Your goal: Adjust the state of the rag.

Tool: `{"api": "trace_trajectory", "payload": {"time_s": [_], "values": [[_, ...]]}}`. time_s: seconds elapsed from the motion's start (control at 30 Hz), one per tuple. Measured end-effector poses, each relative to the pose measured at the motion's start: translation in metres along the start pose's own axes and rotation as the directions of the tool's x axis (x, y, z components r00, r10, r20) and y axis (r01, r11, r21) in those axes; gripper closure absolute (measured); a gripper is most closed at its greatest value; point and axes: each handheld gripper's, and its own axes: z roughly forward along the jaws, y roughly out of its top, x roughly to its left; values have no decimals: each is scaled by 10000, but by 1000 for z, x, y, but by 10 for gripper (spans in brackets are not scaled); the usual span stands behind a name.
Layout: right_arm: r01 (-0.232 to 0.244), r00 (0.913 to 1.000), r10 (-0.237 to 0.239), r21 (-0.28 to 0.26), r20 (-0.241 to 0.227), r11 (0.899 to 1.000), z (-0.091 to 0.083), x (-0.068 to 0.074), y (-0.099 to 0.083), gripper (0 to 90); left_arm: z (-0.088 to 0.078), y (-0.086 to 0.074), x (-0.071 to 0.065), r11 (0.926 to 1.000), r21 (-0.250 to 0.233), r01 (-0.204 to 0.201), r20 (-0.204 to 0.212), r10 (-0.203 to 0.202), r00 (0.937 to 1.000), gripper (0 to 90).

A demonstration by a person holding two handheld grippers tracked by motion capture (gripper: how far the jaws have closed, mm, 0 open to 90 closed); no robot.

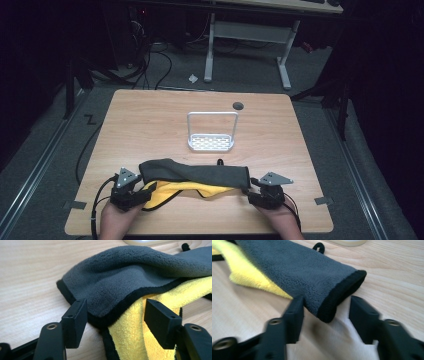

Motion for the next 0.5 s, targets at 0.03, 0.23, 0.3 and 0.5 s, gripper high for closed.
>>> {"api": "trace_trajectory", "payload": {"time_s": [0.03,0.23,0.3,0.5], "values": [[112,9999,-112,-86,9,9999,2,-1,2,678,-1,0,-1,9999,-106,47,140,-46,9999,362],[195,9987,-128,-1386,495,9902,-8,-1,28,799,-2,4,-23,9961,-387,-795,215,804,9965,381],[310,9968,-190,-1566,770,9872,-7,-4,36,793,2,4,-29,9943,-180,-1054,252,1058,9941,391],[-565,9912,652,-769,1154,9954,30,-38,46,673,1,4,-37,9882,-193,-1519,153,1522,9882,406]]}}
